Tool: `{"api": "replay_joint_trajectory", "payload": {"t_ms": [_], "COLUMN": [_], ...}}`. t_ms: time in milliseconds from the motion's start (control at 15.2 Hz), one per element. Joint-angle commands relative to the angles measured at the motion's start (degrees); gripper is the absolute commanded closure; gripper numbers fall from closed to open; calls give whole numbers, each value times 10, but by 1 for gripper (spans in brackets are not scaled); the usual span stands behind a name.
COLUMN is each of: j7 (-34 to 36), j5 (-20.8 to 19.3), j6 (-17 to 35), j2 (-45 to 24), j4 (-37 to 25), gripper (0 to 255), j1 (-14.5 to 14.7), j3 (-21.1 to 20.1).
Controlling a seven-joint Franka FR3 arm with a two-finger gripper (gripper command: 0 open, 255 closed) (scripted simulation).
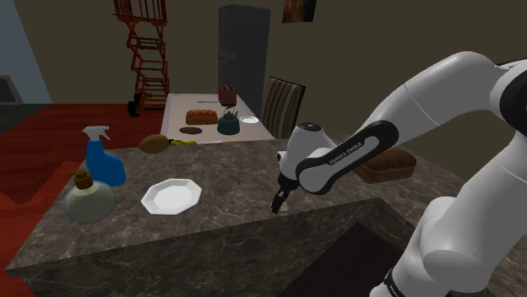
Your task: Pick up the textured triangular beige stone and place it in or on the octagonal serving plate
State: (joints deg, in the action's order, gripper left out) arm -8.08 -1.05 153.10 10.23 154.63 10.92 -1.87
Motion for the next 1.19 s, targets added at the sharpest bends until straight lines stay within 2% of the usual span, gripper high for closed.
{"api": "replay_joint_trajectory", "payload": {"t_ms": [0,132,198,792,1122], "j7": [0,0,0,0,-3], "j5": [0,0,0,0,3], "j6": [0,0,0,0,-48], "j2": [0,0,0,0,37], "j4": [0,0,0,0,-11], "gripper": [0,0,255,255,255], "j1": [0,0,0,0,1], "j3": [0,0,0,0,1]}}
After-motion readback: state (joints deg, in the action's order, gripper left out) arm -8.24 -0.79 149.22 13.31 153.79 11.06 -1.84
